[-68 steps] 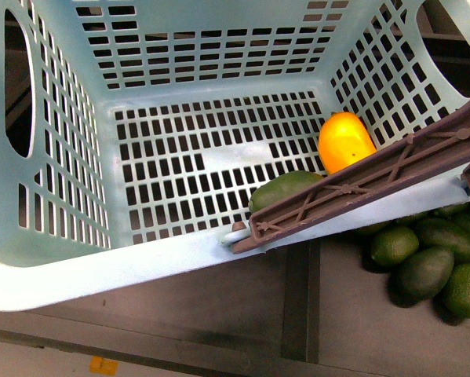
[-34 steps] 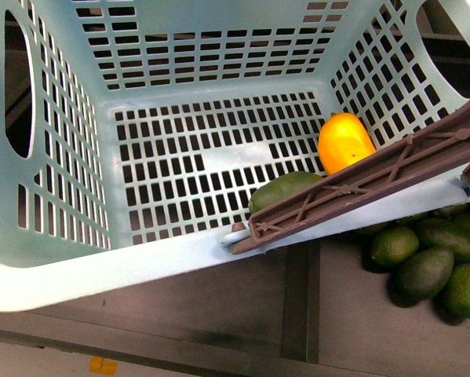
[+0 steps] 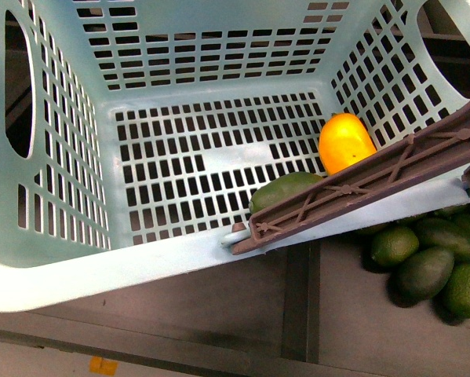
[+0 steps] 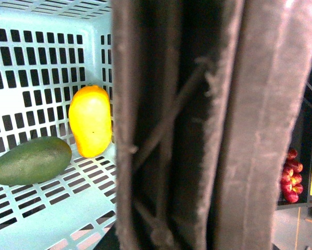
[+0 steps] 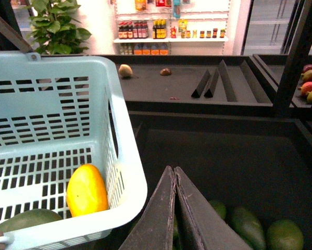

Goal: Pick mango and avocado into basket

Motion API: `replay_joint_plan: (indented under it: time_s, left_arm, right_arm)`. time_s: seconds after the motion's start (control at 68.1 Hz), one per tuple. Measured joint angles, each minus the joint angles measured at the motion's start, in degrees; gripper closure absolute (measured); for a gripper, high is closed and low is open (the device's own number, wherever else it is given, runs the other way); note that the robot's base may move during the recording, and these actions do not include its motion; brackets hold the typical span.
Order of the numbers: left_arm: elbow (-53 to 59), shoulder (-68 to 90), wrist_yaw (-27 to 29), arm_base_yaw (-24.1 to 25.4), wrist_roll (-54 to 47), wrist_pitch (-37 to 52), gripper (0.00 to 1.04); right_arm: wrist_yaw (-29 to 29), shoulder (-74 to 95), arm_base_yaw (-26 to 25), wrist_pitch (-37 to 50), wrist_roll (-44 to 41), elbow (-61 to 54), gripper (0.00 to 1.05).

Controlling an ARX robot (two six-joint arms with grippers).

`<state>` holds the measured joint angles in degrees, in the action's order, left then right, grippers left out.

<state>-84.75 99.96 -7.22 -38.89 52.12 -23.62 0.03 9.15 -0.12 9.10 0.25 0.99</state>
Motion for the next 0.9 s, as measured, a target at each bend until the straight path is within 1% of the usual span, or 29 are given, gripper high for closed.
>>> replay_joint_plan:
  time_s: [0.015,0.073,0.353,0.367,0.426,0.456,0.558,0.617,0.632,0.691,0.72,0.793,0.823,0.896]
  left_arm:
    - [0.0,0.0,0.0,0.0,0.0,0.0,0.91]
    - [0.0,0.0,0.0,0.0,0.0,0.0,0.91]
    - [0.0,0.0,-0.1,0.0,0.0,0.0,0.91]
    - [0.0,0.0,-0.1,0.0,0.0,0.0,0.91]
    - [0.0,0.0,0.0,0.0,0.0,0.0,0.91]
    - [0.0,0.0,0.0,0.0,0.0,0.0,0.91]
    - [0.0,0.0,0.0,0.0,0.0,0.0,0.91]
    - [0.0,0.0,0.0,0.0,0.0,0.0,0.91]
    - [0.0,0.0,0.0,0.0,0.0,0.0,0.91]
    - [0.0,0.0,0.0,0.0,0.0,0.0,0.91]
    - [0.0,0.0,0.0,0.0,0.0,0.0,0.91]
    - [0.0,0.0,0.0,0.0,0.0,0.0,0.91]
    - [0.0,0.0,0.0,0.0,0.0,0.0,0.91]
    - [0.0,0.0,0.0,0.0,0.0,0.0,0.91]
  right_arm:
    - [-0.1,-2.2,0.0,-3.3,0.0,0.0,1.03]
    - [0.0,-6.7,0.0,-8.2,0.0,0.0,1.03]
    - [0.0,-8.8,0.0,-9.0,0.0,0.0,1.03]
    - [0.0,-8.8,0.0,-9.0,-0.1,0.0,1.01]
    - [0.0,-8.8,0.0,-9.0,-0.1,0.0,0.91]
    - [0.0,-8.8,0.0,-9.0,-0.1,0.0,0.87]
    - [0.0,-8.8,0.0,-9.0,-0.1,0.0,0.68]
    - [0.0,-8.8,0.0,-9.0,-0.1,0.0,0.6]
    - [0.0,-8.8,0.0,-9.0,-0.1,0.0,0.54]
    - [0.0,-8.8,0.0,-9.0,-0.1,0.0,0.42]
    - [0.0,-8.8,0.0,-9.0,-0.1,0.0,0.39]
    - [0.0,-8.8,0.0,-9.0,-0.1,0.0,0.25]
    - [0.0,-8.8,0.0,-9.0,-0.1,0.0,0.22]
    - [0.0,-8.8,0.0,-9.0,-0.1,0.0,0.09]
